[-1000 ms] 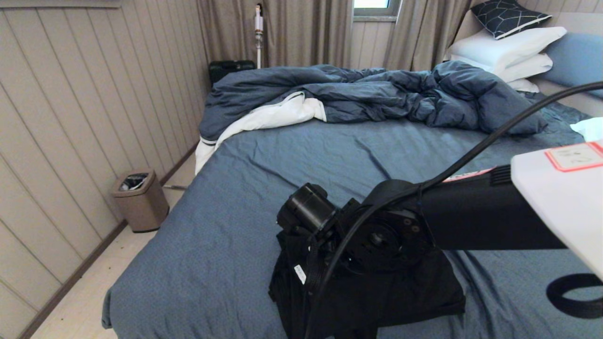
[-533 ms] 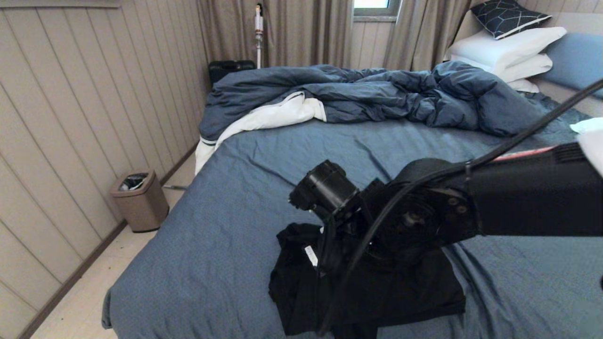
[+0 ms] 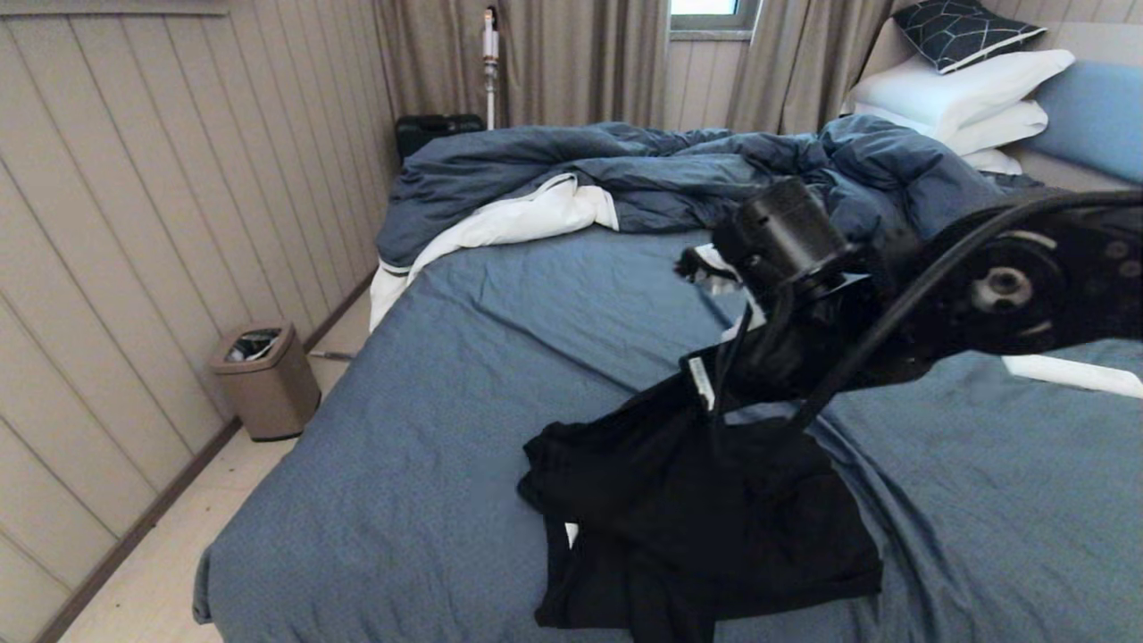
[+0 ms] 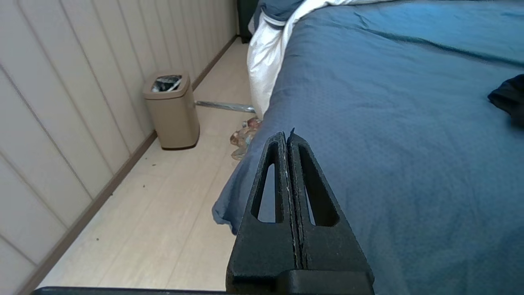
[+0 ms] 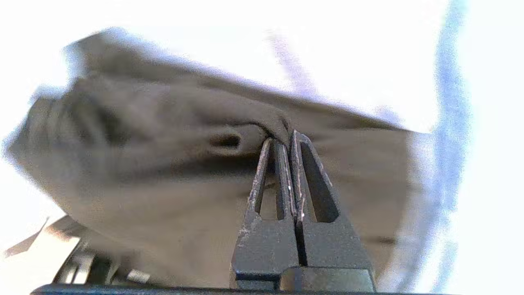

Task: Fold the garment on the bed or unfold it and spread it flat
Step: Unford the black T-shirt

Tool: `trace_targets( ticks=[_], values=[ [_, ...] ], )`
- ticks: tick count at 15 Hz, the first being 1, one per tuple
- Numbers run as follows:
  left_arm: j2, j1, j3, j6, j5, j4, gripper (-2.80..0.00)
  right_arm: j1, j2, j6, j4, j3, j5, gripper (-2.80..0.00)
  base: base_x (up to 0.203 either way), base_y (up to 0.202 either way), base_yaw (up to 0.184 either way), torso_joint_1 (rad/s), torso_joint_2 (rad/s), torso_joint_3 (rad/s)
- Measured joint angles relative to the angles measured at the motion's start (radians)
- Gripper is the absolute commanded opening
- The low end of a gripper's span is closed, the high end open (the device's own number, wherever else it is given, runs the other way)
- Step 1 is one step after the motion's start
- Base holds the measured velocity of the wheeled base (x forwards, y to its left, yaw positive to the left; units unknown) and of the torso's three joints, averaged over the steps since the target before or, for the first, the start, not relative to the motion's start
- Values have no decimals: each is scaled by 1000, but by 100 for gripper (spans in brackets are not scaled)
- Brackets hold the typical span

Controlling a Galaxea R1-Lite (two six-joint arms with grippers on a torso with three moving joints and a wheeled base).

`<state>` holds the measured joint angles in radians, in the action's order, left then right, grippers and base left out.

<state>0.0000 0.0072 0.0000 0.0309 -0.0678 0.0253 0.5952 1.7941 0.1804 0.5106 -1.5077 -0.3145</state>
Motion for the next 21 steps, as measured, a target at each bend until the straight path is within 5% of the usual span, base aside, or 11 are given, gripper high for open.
trace_targets(
  ticks=[5, 12, 17, 21],
  values=[
    [0, 0, 0, -1, 0, 0, -280, -292, -83, -36, 1, 28, 25, -280, 0, 0, 0, 0, 0, 0],
    [0, 0, 0, -15, 0, 2, -280, -756, -192, -152, -17, 160, 171, -280, 0, 0, 0, 0, 0, 0],
    [0, 0, 0, -16, 0, 1, -280, -984, -181, -236, -153, 248, 230, -280, 0, 0, 0, 0, 0, 0],
    [0, 0, 0, -15, 0, 1, -280, -1092, -91, -280, -262, 254, 230, -280, 0, 0, 0, 0, 0, 0]
  ],
)
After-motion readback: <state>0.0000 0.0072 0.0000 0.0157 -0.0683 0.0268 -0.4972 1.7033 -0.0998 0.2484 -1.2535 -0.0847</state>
